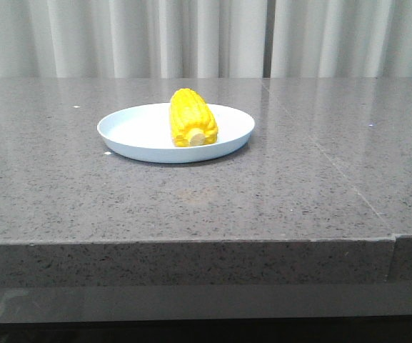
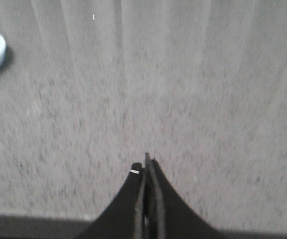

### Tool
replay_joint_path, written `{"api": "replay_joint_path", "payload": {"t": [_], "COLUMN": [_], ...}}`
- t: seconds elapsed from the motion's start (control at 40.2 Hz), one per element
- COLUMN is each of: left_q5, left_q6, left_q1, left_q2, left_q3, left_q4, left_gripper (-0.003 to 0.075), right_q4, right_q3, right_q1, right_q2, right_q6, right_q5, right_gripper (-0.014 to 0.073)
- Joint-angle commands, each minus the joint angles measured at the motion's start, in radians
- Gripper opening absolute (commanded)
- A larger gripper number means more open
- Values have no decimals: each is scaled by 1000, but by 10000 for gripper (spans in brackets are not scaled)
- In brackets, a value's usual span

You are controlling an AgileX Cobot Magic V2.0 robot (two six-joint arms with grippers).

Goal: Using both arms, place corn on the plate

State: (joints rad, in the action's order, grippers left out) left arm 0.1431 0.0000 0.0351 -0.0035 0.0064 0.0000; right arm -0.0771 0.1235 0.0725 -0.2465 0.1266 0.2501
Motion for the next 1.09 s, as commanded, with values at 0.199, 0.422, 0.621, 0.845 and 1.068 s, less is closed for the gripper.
{"api": "replay_joint_path", "payload": {"t": [0.199,0.422,0.621,0.845,1.068], "left_q5": [-86,-86,-86,-86,-86], "left_q6": [0,0,0,0,0], "left_q1": [0,0,0,0,0], "left_q2": [-20,-20,-20,-20,-20], "left_q3": [1,1,1,1,1], "left_q4": [-9,-9,-9,-9,-9], "left_gripper": [-20,-20,-20,-20,-20], "right_q4": [13,28,28,28,28], "right_q3": [-114,-134,-134,-134,-134], "right_q1": [-6,-6,-6,-6,-6], "right_q2": [152,273,269,269,269], "right_q6": [-8,-8,-8,-8,-8], "right_q5": [-105,-66,-75,-74,-74], "right_gripper": [-91,-91,-91,-91,-91]}}
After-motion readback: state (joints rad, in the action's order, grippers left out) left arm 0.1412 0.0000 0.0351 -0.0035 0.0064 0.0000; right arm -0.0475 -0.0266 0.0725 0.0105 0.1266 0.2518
